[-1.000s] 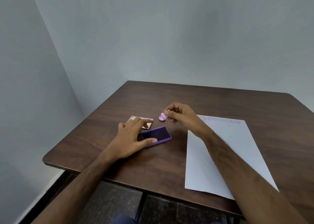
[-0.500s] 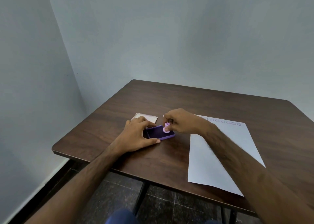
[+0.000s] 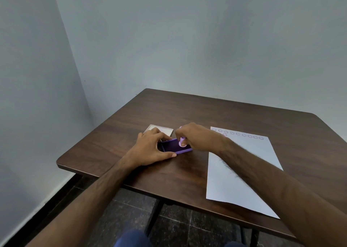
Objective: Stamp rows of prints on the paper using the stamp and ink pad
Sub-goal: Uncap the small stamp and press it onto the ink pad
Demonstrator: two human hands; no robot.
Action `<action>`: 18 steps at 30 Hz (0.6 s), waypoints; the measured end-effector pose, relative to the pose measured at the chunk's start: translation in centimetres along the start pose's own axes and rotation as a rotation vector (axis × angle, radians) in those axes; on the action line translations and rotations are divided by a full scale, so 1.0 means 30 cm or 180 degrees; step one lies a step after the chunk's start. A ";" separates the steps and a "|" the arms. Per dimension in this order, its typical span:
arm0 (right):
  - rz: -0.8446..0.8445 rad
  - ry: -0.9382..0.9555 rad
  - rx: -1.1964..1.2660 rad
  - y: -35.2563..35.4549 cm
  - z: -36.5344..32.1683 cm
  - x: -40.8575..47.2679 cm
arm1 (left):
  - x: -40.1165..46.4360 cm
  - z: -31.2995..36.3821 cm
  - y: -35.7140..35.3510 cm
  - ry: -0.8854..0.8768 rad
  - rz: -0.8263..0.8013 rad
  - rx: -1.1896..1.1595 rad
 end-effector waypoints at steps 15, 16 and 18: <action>-0.0067 -0.0184 0.0236 0.001 -0.007 -0.012 | 0.002 0.007 0.003 -0.0012 -0.0031 0.0041; -0.0064 -0.0226 0.0227 0.000 -0.004 -0.010 | 0.002 0.005 0.001 -0.0006 -0.0041 0.0047; -0.0037 -0.0290 0.0270 0.001 -0.003 -0.006 | 0.003 0.000 -0.001 -0.0005 -0.0035 0.0039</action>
Point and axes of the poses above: each hand's wrist, its own x-axis towards the middle knuckle, its own y-axis out of the back of the hand, z = x × y, the point moved 7 cm from there along x, towards the middle knuckle, and after that the axes turned 3 degrees about -z, right-handed, at the moved point
